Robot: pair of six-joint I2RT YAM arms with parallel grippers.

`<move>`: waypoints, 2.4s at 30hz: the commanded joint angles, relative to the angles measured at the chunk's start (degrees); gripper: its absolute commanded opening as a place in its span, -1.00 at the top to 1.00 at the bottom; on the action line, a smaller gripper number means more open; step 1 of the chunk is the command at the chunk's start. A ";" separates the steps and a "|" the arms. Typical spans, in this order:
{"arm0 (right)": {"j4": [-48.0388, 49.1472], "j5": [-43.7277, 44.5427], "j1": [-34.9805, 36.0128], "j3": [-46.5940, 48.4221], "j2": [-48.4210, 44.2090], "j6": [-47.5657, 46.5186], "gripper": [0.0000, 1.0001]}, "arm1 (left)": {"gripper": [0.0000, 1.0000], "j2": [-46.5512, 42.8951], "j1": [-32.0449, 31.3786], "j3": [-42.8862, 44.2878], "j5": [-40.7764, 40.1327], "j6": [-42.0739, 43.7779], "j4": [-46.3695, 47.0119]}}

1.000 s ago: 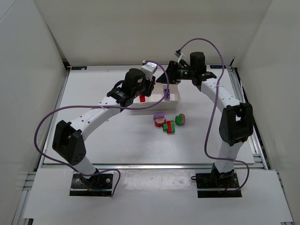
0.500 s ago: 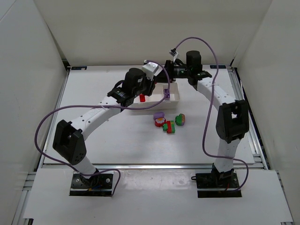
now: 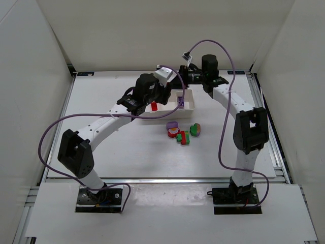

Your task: Sort the legos into containers by color

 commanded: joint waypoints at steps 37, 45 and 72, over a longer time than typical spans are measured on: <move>-22.77 -24.71 -1.67 8.10 -0.70 -34.49 1.00 | -0.63 8.00 21.52 11.53 69.78 -17.68 -9.83; -20.93 -25.59 -0.61 8.46 0.71 -33.08 1.00 | -0.58 7.73 20.91 7.49 71.89 -22.43 1.25; -16.62 -26.03 0.62 9.43 2.38 -27.81 1.00 | 0.20 10.46 18.36 7.05 75.67 -25.42 6.53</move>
